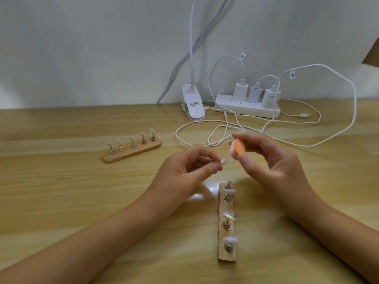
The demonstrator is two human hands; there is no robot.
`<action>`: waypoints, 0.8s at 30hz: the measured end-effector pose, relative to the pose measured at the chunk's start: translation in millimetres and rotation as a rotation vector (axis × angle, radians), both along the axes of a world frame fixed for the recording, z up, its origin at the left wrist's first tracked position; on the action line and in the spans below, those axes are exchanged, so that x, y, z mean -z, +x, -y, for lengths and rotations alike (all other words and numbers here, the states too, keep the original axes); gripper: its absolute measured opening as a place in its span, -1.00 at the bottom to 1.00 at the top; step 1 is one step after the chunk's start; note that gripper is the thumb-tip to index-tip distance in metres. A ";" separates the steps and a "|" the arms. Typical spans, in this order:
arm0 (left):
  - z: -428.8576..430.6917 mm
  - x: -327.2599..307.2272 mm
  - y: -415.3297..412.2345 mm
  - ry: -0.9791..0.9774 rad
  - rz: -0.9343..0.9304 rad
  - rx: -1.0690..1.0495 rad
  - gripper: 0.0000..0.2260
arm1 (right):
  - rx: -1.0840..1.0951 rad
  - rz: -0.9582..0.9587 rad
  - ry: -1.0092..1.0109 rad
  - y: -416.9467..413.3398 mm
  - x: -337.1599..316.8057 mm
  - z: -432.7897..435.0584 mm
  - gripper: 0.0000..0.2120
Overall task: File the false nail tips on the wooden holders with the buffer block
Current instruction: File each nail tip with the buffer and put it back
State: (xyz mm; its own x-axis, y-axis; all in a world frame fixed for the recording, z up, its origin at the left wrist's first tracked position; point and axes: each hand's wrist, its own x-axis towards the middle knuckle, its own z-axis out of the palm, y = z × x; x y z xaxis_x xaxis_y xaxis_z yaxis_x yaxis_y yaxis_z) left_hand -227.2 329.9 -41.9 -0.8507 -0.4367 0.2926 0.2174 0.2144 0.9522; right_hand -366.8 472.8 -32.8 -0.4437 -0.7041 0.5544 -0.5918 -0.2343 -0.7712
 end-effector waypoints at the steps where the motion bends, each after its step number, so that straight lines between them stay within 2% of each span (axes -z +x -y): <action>1: -0.4 0.0 -0.1 -0.004 -0.004 0.007 -0.92 | -0.020 -0.067 -0.027 3.8 -0.7 -1.1 -0.67; 3: 0.0 -0.1 -0.1 -0.010 -0.007 0.011 -0.91 | -0.031 -0.227 -0.012 8.7 3.7 -0.4 -0.63; 4: 0.8 -0.2 0.0 -0.011 -0.001 0.008 -0.91 | -0.011 -0.240 0.014 5.9 4.5 1.9 -0.63; 8: 1.8 -1.8 1.5 -0.007 0.023 0.007 -0.94 | 0.047 -0.097 0.011 -4.7 3.4 3.4 -0.64; 12: 0.2 -2.5 1.1 -0.032 0.018 0.009 -0.94 | -0.022 -0.284 0.001 4.4 5.4 1.8 -0.60; 16: 0.8 -1.1 1.0 -0.036 0.026 0.012 -0.90 | 0.043 -0.074 0.020 -5.9 3.3 1.1 -0.65; 17: -0.1 -1.4 0.8 -0.039 0.026 0.018 -0.90 | 0.025 -0.081 -0.001 -4.0 0.8 -0.4 -0.65; 20: 0.8 -1.3 0.2 -0.044 0.025 0.017 -0.93 | -0.027 -0.267 0.021 7.2 4.2 1.6 -0.61; 21: 1.5 -0.8 0.3 -0.047 0.031 0.012 -0.94 | -0.014 -0.261 0.041 5.3 5.2 4.1 -0.62; 24: 2.1 0.0 1.2 -0.041 0.041 0.003 -0.95 | 0.044 -0.054 0.056 -4.4 2.1 5.3 -0.66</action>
